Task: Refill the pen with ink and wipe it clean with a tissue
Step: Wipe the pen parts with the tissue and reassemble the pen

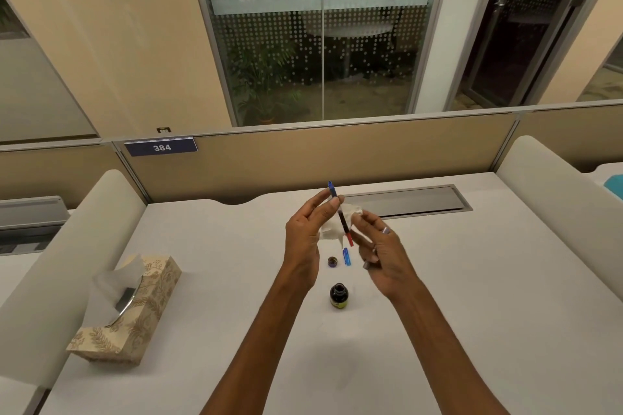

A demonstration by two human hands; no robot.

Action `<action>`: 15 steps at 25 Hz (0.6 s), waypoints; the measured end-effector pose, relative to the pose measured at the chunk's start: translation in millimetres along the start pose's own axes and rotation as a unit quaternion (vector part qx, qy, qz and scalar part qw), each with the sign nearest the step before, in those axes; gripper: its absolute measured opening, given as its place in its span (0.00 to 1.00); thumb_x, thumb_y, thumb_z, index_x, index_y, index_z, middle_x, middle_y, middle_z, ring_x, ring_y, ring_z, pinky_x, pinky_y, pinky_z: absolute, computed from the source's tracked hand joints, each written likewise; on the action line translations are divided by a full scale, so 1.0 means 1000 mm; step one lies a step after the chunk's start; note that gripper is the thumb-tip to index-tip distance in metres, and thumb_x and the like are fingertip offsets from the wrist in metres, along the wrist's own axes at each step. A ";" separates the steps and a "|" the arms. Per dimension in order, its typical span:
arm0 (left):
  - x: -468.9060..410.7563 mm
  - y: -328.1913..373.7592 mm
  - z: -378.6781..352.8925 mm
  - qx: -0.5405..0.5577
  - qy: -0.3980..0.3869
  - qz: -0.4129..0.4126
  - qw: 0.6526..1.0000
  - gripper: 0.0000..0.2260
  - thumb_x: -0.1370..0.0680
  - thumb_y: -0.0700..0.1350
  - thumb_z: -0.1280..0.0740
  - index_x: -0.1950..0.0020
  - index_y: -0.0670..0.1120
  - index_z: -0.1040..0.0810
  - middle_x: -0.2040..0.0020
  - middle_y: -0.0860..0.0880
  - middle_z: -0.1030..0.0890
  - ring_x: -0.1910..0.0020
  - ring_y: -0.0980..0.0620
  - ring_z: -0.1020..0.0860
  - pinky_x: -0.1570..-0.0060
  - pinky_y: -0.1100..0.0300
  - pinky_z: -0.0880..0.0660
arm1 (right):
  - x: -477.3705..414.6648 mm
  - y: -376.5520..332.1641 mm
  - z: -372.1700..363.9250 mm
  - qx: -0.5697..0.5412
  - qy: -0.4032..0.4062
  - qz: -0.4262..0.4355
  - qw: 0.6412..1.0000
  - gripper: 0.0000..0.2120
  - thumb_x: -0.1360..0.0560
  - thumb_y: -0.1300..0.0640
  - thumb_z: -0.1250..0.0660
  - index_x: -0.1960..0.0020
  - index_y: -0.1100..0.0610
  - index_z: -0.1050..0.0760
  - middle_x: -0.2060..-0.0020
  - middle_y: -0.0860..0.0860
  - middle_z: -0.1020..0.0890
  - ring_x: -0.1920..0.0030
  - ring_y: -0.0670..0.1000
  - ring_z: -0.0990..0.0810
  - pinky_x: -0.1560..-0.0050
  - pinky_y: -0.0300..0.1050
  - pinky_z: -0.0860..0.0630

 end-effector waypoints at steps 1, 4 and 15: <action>-0.001 0.000 -0.003 0.042 0.001 0.005 0.999 0.17 0.30 0.49 0.26 0.42 0.50 0.17 0.42 0.48 0.16 0.38 0.47 0.21 0.34 0.45 0.27 | 0.002 0.007 -0.005 -0.009 -0.016 -0.015 1.000 0.12 0.29 0.59 0.30 0.46 0.58 0.22 0.53 0.59 0.16 0.68 0.45 0.19 0.82 0.33 0.41; -0.004 0.000 -0.011 0.134 -0.014 0.027 0.991 0.15 0.30 0.44 0.27 0.45 0.47 0.17 0.45 0.47 0.15 0.41 0.49 0.19 0.43 0.48 0.23 | 0.010 0.015 -0.014 0.032 -0.047 -0.024 0.998 0.15 0.29 0.57 0.30 0.44 0.61 0.23 0.52 0.60 0.16 0.72 0.44 0.21 0.82 0.32 0.39; 0.001 -0.013 -0.008 0.068 0.023 0.024 0.997 0.21 0.33 0.51 0.24 0.42 0.48 0.19 0.50 0.48 0.13 0.49 0.43 0.15 0.46 0.38 0.20 | 0.004 0.028 -0.016 0.198 0.012 0.047 0.979 0.19 0.26 0.59 0.27 0.38 0.58 0.28 0.66 0.48 0.18 0.79 0.41 0.26 0.76 0.30 0.30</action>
Point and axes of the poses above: each hand's wrist, its own x-axis away from the middle knuckle, its own z-axis out of the back of the hand, y = z × x, the point moved 7 cm from there along -x, towards the middle knuckle
